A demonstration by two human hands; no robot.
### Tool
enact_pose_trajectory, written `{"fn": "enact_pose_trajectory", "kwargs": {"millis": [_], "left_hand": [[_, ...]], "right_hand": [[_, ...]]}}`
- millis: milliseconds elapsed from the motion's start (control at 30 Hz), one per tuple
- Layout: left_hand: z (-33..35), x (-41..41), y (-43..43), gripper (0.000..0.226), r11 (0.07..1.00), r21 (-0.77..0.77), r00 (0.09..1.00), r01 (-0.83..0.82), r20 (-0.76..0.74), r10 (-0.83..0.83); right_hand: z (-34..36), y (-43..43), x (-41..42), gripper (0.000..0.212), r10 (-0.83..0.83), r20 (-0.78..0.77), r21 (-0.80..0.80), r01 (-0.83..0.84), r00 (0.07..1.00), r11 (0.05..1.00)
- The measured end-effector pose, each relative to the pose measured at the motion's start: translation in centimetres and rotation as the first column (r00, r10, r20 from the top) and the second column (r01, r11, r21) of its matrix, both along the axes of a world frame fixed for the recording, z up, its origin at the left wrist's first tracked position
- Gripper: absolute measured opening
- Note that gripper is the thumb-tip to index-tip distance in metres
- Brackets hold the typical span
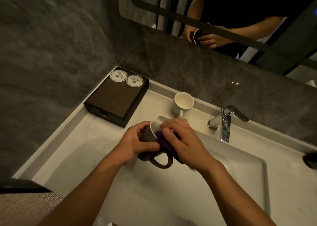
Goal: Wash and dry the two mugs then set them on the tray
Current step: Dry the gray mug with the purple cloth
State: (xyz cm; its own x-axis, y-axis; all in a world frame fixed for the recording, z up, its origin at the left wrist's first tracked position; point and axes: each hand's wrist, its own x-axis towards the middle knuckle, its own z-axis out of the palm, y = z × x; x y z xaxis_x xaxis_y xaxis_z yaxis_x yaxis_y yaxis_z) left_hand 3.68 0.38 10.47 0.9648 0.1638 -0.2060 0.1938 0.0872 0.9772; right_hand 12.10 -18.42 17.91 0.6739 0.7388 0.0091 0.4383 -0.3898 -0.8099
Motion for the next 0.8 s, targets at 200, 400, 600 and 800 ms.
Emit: {"fn": "enact_pose_trajectory", "kwargs": {"millis": [200,400,600,800], "left_hand": [[0.0,-1.1,-0.2,0.082,0.993,-0.115,0.999,-0.037,-0.007,0.037],[0.7,-1.6,-0.9,0.083,0.996,-0.088,0.999,0.019,0.041,-0.016],[1.5,-2.0,-1.2,0.073,0.994,-0.023,0.991,0.104,0.09,-0.101],[2.1,-2.3,-0.4,0.063,0.994,-0.078,0.994,0.07,0.09,-0.063]], "right_hand": [[0.1,-2.0,-0.3,0.054,0.105,-0.213,-0.046,-0.118,0.971,0.992],[0.4,-1.1,-2.0,0.021,-0.04,-0.389,0.008,0.047,0.92,0.999],[0.6,-0.1,-3.3,0.029,-0.204,-0.362,-0.033,0.207,0.909,0.978],[0.9,-2.3,-2.5,0.025,-0.041,-0.601,0.207,0.205,0.798,0.956]]}}
